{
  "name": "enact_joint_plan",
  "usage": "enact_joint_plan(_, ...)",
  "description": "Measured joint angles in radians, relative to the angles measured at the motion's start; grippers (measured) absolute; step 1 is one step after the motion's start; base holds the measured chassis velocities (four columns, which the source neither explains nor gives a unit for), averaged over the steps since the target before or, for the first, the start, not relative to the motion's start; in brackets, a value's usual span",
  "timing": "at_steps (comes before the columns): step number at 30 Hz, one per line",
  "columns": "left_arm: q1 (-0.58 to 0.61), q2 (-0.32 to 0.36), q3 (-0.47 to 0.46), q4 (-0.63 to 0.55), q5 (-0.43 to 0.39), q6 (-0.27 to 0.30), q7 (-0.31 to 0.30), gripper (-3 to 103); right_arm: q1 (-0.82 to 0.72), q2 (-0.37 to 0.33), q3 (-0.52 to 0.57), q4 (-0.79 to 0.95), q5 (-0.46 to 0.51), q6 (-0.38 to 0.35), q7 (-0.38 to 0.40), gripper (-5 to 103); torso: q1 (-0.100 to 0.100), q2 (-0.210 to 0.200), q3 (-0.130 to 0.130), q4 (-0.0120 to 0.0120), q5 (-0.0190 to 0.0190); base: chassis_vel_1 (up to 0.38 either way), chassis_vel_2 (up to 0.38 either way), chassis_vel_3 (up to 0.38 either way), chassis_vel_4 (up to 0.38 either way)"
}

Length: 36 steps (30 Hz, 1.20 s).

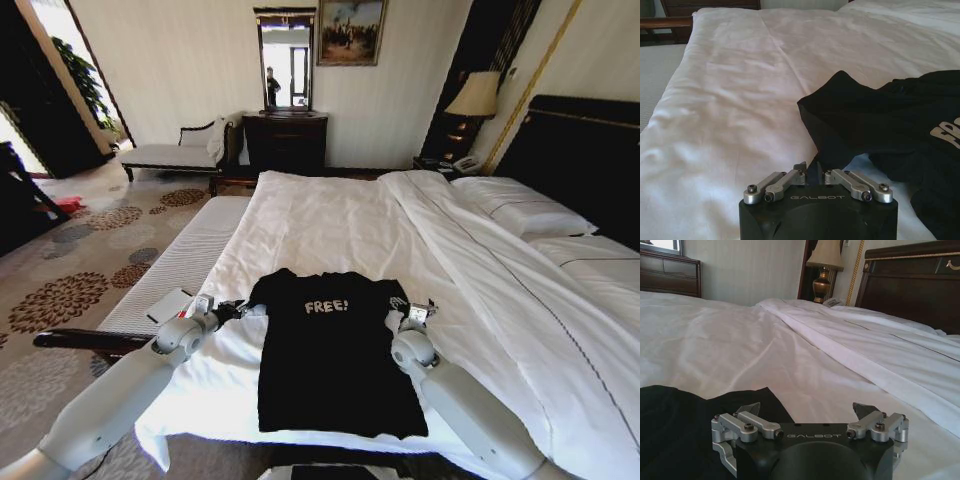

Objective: Fold the clothes on the bed.

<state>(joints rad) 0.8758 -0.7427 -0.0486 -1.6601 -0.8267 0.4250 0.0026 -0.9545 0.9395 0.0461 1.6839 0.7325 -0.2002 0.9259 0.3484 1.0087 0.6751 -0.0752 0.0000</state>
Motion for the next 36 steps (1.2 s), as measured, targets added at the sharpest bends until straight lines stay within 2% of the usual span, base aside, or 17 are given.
enact_joint_plan(1,0.0,0.0,-0.001,0.0,0.0,-0.001,0.0,11,0.0,0.0,0.0,-0.001,0.0,0.0,0.0,100,0.0,0.0,0.0,0.0,0.0,0.0,0.0,0.0,0.0)
enact_joint_plan(2,0.001,0.0,-0.003,0.0,0.001,-0.002,-0.001,11,0.0,0.0,0.0,-0.002,-0.001,0.0,0.0,100,0.0,0.0,0.0,0.0,0.0,0.0,0.0,0.0,0.0)
enact_joint_plan(3,0.004,0.0,-0.008,-0.002,0.001,-0.002,-0.001,2,0.0,0.001,0.0,-0.003,-0.002,0.0,0.0,100,0.0,0.0,0.0,0.0,0.0,0.0,0.0,0.0,0.0)
enact_joint_plan(15,0.046,0.006,-0.095,-0.054,-0.038,-0.008,-0.007,0,-0.002,0.004,0.003,-0.005,-0.007,0.0,-0.001,100,0.0,0.0,0.0,-0.0001,0.0,0.0,0.0,0.0,0.0)
enact_joint_plan(21,0.069,0.027,-0.112,-0.093,-0.028,0.003,0.018,-1,-0.004,0.005,0.004,0.0,-0.008,0.0,-0.001,100,0.0,0.0,0.0,0.0,0.0,0.0,0.0,0.0,0.0)
enact_joint_plan(23,0.066,0.048,-0.106,-0.096,-0.003,0.008,0.042,10,-0.006,0.005,0.006,0.003,-0.008,0.001,-0.001,100,0.0,0.0,0.0,0.0001,0.0002,0.0,0.0,0.0,0.0)
enact_joint_plan(24,0.066,0.048,-0.106,-0.096,-0.003,0.008,0.042,10,-0.006,0.005,0.006,0.003,-0.008,0.001,-0.001,100,0.0,0.0,0.0,0.0001,0.0002,0.0,0.0,0.0,0.0)
enact_joint_plan(27,0.044,0.071,-0.071,-0.068,0.035,0.004,0.069,21,-0.012,0.006,0.011,0.007,-0.01,0.001,-0.001,100,0.0,0.0,0.0,0.0,0.0,0.0,0.0,0.0,0.0)
enact_joint_plan(30,0.031,0.076,-0.056,-0.052,0.037,0.004,0.075,32,-0.015,0.007,0.015,0.009,-0.012,0.002,-0.001,100,0.0,0.0,0.0,0.0001,-0.0001,0.0,0.0,0.0,0.0)
enact_joint_plan(31,0.026,0.076,-0.052,-0.046,0.035,0.004,0.076,32,-0.017,0.007,0.016,0.009,-0.012,0.002,-0.001,100,0.0,0.0,0.0,0.0,-0.0001,0.0,0.0,0.0,0.0)
enact_joint_plan(32,0.021,0.074,-0.049,-0.037,0.029,0.005,0.076,43,-0.018,0.007,0.017,0.008,-0.013,0.004,-0.002,100,0.0,0.0,0.0,-0.0002,0.0,0.0,0.0,0.0,0.0)
enact_joint_plan(33,0.02,0.072,-0.047,-0.032,0.028,0.005,0.077,43,-0.018,0.007,0.017,0.005,-0.014,0.005,-0.003,100,0.0,0.0,0.0,-0.0003,0.0,0.0,0.0,0.0,0.0)
enact_joint_plan(36,0.017,0.066,-0.038,-0.018,0.03,0.005,0.077,54,-0.018,0.007,0.017,-0.003,-0.018,0.01,-0.009,100,0.0,0.0,0.0,0.0001,0.0001,0.0,0.0,0.0,0.0)
